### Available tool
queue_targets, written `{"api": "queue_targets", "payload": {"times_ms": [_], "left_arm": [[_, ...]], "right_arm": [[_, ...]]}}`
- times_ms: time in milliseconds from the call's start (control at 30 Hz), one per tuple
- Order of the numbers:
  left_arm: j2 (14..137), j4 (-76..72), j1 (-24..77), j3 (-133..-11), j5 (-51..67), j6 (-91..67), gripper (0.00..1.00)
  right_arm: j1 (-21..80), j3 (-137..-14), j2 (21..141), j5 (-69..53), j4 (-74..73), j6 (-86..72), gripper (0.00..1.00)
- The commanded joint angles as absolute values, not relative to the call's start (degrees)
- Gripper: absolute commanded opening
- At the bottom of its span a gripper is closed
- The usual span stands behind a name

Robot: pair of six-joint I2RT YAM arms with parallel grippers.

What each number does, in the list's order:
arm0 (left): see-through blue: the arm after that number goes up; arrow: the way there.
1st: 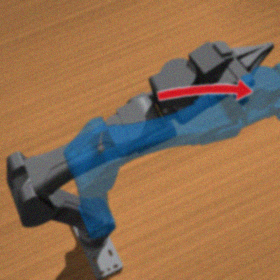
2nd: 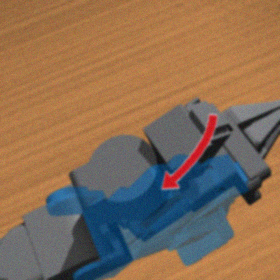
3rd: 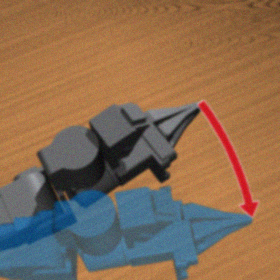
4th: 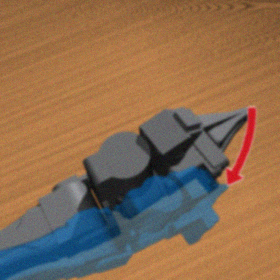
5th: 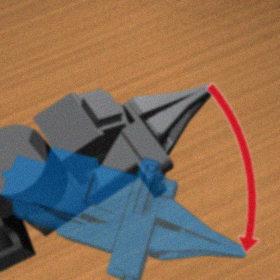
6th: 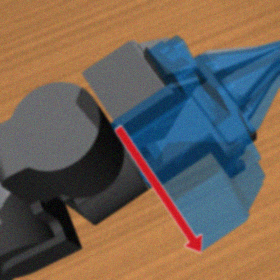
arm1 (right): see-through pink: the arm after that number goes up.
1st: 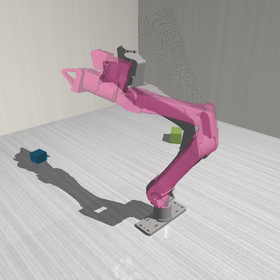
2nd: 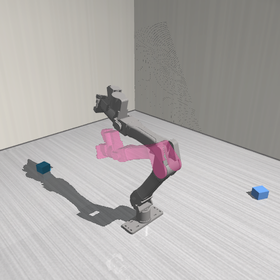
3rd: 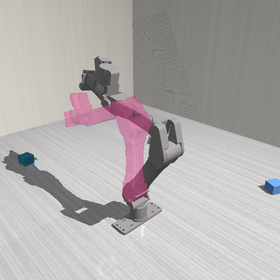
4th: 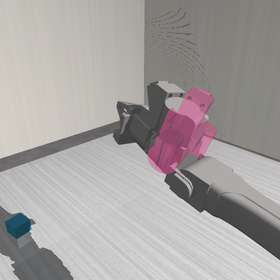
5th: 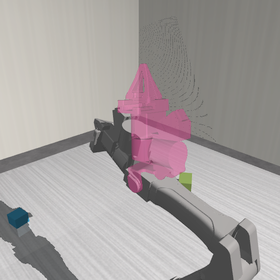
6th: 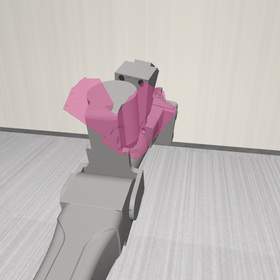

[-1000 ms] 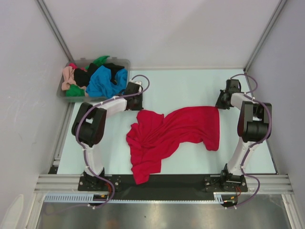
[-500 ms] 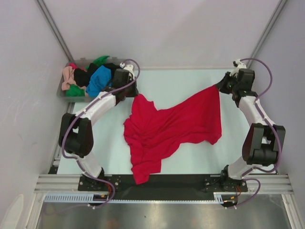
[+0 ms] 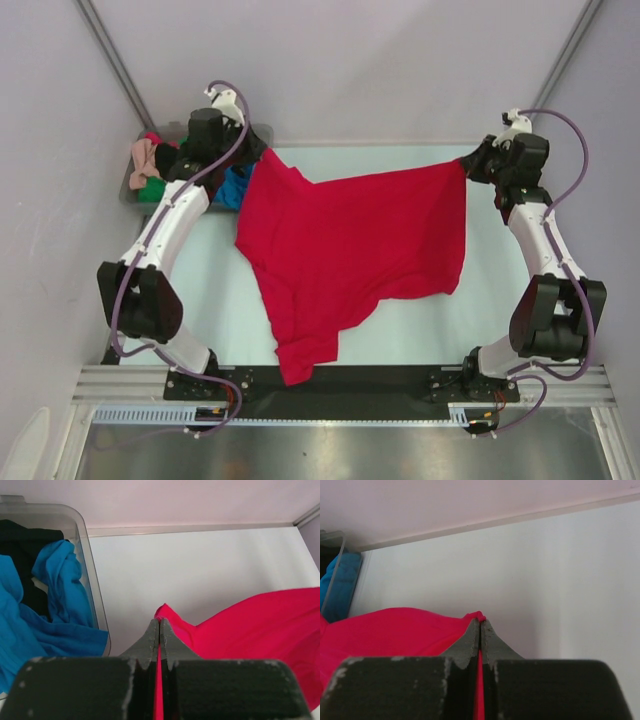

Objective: Fold and stack the t-shirts
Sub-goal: Flatten the tshirt out

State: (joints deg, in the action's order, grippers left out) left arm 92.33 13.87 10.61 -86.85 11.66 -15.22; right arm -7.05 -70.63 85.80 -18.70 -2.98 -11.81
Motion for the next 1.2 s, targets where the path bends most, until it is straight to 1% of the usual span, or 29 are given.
{"api": "queue_targets", "payload": {"times_ms": [0,300,400,433,633,733,1000,1167], "left_arm": [[90.79,13.53,10.90,-89.73,13.62,-12.75,0.00],[92.55,14.23,10.90,-93.95,13.89,-13.19,0.00],[92.99,17.66,10.90,-100.61,12.75,-11.52,0.00],[92.99,19.58,10.81,-105.25,12.40,-10.99,0.00],[92.38,25.13,10.02,-124.32,12.04,-9.49,0.00],[90.45,28.03,10.02,-130.23,12.13,-8.62,0.00],[75.61,30.85,10.02,-130.87,11.08,-4.22,0.00],[69.27,31.99,10.02,-135.34,8.62,-1.85,0.00]], "right_arm": [[-7.29,-69.97,83.15,-17.49,-0.71,-10.72,0.00],[-7.29,-72.68,81.65,-14.59,-4.22,-10.55,0.00],[-7.29,-75.66,81.04,-15.29,-4.48,-10.63,0.00],[-7.29,-76.89,80.60,-16.16,-4.13,-10.46,0.00],[-7.38,-91.30,79.28,-16.43,-8.16,-8.53,0.00],[-7.38,-95.01,77.18,-17.40,-9.14,-8.00,0.00],[-7.38,-94.57,64.27,-15.21,-9.75,-5.72,0.00],[-7.38,-98.77,59.60,-13.97,-12.91,-5.36,0.00]]}}
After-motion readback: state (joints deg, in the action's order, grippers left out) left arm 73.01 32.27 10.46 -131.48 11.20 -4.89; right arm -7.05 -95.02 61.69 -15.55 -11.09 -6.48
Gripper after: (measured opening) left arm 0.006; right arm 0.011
